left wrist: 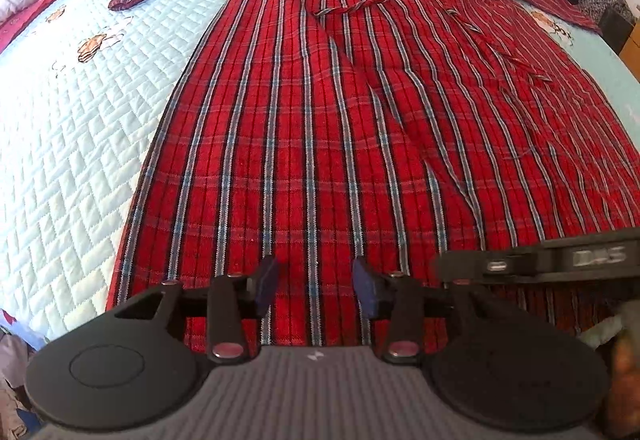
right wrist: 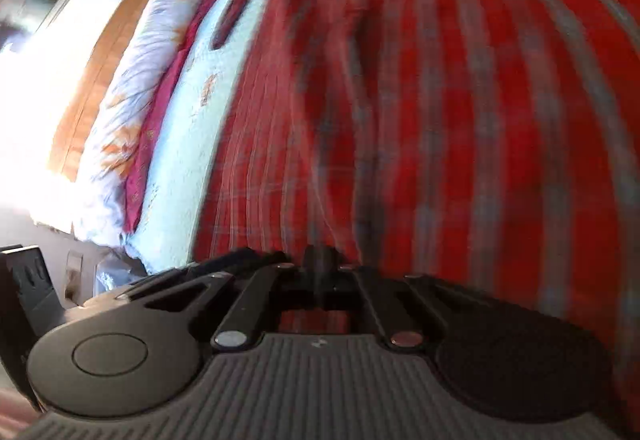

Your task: Fold clothes

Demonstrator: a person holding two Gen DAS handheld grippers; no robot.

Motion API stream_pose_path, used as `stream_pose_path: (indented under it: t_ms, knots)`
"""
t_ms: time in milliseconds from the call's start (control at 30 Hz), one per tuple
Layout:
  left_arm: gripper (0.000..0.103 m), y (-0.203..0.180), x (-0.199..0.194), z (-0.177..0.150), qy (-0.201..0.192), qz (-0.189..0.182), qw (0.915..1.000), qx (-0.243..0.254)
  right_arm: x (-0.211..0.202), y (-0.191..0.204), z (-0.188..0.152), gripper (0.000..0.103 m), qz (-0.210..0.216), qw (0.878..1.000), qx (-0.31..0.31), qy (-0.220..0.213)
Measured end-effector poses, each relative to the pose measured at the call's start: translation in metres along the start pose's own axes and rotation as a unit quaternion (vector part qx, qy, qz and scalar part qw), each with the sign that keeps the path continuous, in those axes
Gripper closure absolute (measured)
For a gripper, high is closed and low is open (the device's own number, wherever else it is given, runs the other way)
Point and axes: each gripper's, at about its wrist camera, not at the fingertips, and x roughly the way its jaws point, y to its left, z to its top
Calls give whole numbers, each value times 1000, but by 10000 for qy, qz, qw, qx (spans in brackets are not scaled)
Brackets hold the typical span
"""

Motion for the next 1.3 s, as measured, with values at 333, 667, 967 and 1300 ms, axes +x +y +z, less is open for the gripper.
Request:
stream_pose_path:
  t_ms: [333, 667, 967, 1300]
  knots:
    - [56, 1, 0, 1, 32, -16, 10000, -20, 0, 66, 20, 69, 373, 9916, -1155, -451]
    - [53, 10, -2, 4, 90, -315, 9993, -190, 1, 2, 15, 103, 45, 9993, -322, -170]
    - [53, 46, -42, 29, -473, -494, 9924, -1025, -6, 28, 24, 66, 596, 9962, -509, -370]
    - [53, 89, -54, 37, -441, -346, 9847, -1648, -21, 7, -5, 74, 92, 9987, -498, -106]
